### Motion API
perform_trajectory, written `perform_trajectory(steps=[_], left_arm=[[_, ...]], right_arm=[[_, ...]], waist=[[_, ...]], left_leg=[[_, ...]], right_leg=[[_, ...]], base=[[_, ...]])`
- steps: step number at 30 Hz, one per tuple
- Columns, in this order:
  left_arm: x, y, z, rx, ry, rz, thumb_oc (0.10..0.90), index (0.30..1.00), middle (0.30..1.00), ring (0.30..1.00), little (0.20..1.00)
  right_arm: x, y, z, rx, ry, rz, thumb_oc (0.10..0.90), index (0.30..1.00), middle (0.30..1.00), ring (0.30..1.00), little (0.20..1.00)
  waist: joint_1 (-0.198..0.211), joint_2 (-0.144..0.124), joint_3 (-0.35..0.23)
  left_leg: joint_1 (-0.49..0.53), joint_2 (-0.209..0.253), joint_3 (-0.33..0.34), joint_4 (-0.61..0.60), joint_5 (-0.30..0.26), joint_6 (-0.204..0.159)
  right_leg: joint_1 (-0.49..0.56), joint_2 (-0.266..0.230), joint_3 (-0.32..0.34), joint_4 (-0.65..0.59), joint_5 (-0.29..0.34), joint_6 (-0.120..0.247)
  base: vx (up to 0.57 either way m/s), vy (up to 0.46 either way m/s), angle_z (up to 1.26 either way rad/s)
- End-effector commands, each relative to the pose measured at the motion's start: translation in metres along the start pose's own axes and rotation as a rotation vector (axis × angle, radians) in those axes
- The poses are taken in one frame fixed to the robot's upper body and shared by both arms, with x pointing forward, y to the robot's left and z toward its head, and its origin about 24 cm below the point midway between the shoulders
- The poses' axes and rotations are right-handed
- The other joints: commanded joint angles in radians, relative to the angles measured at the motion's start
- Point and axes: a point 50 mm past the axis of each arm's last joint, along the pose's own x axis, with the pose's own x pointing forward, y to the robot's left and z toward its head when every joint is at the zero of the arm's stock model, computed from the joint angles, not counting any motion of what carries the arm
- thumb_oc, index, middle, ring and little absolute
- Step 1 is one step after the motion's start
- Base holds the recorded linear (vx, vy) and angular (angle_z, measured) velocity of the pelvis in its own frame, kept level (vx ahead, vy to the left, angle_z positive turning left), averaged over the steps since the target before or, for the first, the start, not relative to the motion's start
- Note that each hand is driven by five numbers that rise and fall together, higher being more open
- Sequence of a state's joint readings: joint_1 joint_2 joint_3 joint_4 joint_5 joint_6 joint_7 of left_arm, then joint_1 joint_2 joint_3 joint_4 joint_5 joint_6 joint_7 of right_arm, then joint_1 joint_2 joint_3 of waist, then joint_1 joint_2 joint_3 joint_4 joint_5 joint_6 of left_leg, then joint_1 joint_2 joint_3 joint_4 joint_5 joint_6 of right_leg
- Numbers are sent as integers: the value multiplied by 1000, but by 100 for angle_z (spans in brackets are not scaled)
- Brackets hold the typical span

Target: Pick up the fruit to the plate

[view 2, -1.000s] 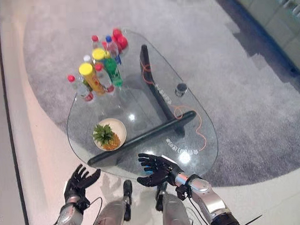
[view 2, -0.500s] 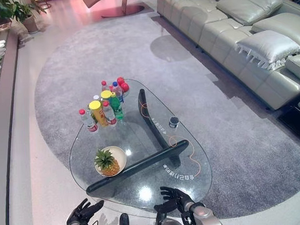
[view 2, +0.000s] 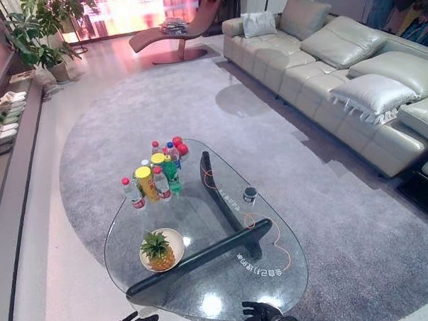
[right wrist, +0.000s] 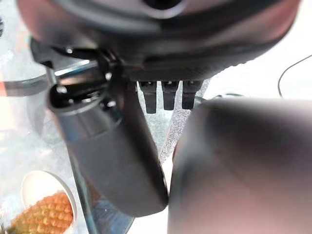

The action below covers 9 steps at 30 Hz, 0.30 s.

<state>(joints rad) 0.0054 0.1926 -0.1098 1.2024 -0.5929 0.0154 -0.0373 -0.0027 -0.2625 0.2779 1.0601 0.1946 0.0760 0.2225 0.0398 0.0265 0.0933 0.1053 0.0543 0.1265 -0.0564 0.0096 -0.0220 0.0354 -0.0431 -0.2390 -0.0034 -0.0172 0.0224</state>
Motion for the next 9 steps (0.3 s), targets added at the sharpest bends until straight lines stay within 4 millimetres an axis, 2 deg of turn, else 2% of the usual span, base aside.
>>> perform_trajectory(steps=[1,9], left_arm=[[4,-9,16,56,-11,-22,800,900,900,900,900],[4,-6,13,63,7,-24,800,900,900,900,900]], right_arm=[[5,4,17,-17,-37,35,800,900,900,900,900],[5,5,4,8,1,47,800,900,900,900,900]], waist=[[-14,-46,-1],[-11,-46,-20]], left_leg=[[25,-54,54,-28,-16,-18],[43,-57,52,-31,-24,-12]], right_leg=[[88,-49,6,-63,54,50],[101,-53,11,-64,56,55]], base=[[42,17,-1],[28,10,0]])
